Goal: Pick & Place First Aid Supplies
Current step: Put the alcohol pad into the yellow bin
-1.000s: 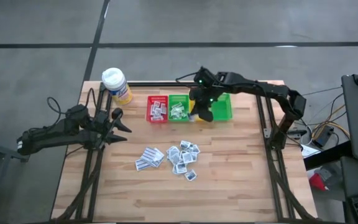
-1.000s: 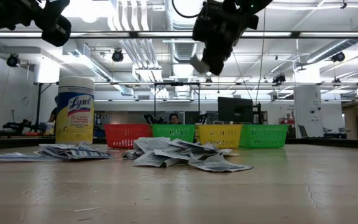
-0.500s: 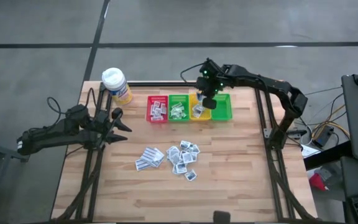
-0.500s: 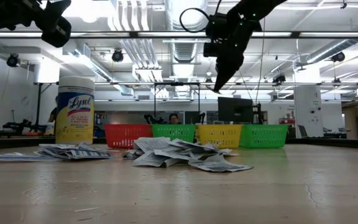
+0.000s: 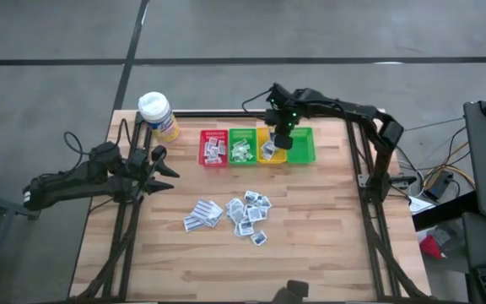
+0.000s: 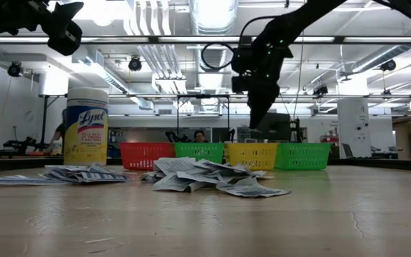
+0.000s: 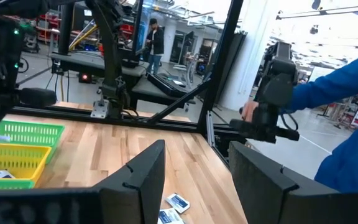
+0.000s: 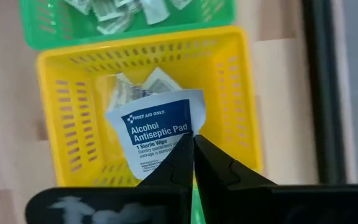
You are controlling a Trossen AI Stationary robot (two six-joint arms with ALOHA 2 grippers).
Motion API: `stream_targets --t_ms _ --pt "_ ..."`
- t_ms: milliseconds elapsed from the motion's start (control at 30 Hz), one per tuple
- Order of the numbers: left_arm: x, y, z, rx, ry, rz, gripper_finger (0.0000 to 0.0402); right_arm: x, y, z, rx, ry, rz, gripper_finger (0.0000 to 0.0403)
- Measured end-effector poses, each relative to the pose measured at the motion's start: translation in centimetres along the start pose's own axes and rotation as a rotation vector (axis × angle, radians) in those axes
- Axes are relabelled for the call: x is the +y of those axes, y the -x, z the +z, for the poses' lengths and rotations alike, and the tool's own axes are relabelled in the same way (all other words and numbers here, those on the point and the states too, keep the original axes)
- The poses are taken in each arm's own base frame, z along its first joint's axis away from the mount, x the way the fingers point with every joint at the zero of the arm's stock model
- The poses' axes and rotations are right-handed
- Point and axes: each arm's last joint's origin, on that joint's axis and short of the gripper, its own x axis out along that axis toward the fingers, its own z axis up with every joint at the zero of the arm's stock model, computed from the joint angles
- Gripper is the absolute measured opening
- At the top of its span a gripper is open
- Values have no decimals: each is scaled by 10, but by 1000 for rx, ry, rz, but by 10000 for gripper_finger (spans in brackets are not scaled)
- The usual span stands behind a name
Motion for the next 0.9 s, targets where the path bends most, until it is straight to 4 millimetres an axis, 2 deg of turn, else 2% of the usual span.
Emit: stream_targets --t_ms 233,367,500,900 --pt "0 0 0 -4 0 16 175 6 -16 3 23 5 44 8" --pt "1 0 0 -7 0 25 175 17 -40 7 75 34 71 8" --pt "1 0 0 -7 0 25 175 19 -56 6 114 42 69 8" --pt "1 0 0 -6 -1 25 175 17 -60 7 118 45 37 8"
